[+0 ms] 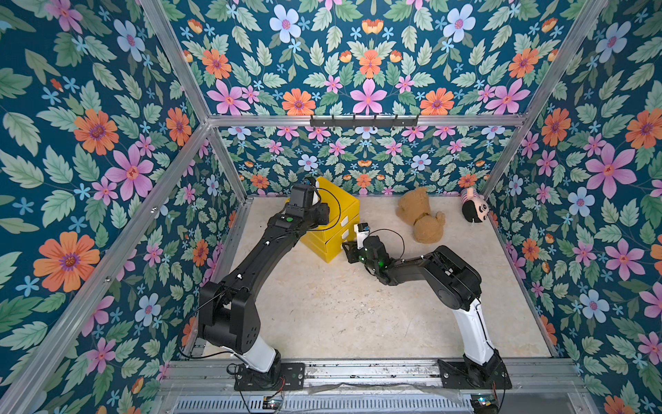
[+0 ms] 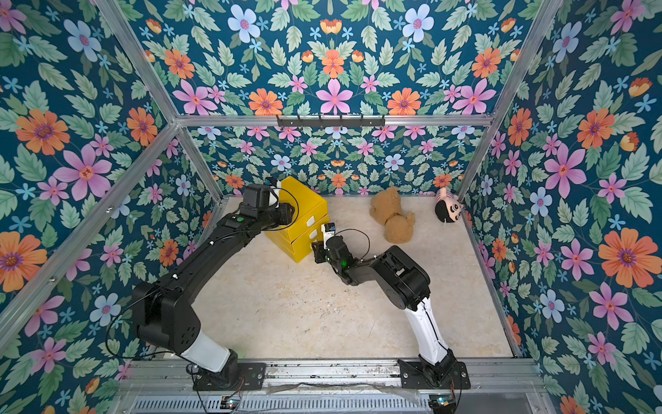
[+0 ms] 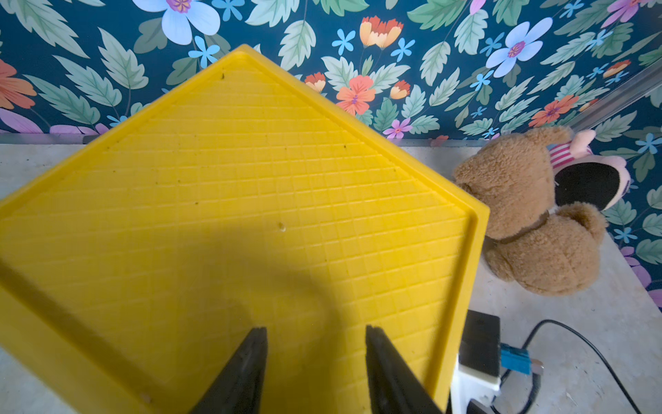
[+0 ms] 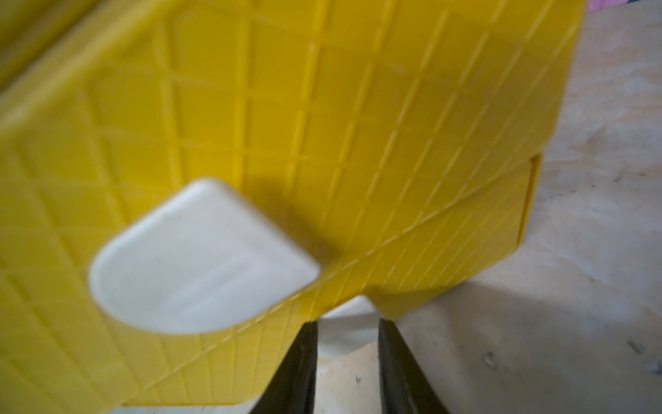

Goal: Please put the sticky notes in the drawer by color
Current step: Close the drawer in the storage box.

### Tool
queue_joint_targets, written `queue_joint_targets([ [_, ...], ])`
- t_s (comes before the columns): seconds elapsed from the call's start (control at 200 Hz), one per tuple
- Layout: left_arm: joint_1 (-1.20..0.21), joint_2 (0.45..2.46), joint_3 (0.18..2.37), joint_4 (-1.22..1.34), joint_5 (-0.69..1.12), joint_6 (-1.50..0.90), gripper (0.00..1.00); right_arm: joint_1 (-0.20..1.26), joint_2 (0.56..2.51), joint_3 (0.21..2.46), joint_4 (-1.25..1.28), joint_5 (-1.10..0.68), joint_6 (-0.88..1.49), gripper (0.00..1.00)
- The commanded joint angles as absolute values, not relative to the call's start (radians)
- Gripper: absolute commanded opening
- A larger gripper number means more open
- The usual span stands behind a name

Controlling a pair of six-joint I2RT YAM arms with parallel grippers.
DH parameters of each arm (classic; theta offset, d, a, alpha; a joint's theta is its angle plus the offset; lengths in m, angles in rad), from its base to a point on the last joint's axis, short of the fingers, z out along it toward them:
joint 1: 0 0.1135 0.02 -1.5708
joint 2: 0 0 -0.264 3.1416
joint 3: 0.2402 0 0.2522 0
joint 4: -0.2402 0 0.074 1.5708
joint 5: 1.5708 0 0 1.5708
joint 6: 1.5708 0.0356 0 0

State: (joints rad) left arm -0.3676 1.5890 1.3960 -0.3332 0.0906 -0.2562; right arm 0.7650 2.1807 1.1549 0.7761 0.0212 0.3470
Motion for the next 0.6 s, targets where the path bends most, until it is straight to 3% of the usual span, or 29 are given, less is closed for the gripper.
queue_joint_targets([
  [0.0,-0.368,1.589,1.384,-0.482,0.112,-0.264,0.54,0.765,2.133,1.104,0.822,0.062,0.374,0.36],
  [0.105,-0.368,1.548,1.366,-0.448,0.106,-0.264,0.67,0.765,2.028,0.979,0.883,0.08,0.38,0.43],
  [0.27,-0.369,1.378,1.233,-0.267,0.049,-0.258,0.99,0.751,1.794,0.727,0.954,0.108,0.386,0.65],
  [0.35,-0.368,1.267,1.112,-0.147,-0.011,-0.241,1.0,0.733,1.669,0.6,0.963,0.124,0.393,0.77],
  [0.595,-0.367,0.925,0.605,0.257,-0.24,-0.229,1.0,0.687,1.175,0.332,0.783,0.377,0.321,0.89],
])
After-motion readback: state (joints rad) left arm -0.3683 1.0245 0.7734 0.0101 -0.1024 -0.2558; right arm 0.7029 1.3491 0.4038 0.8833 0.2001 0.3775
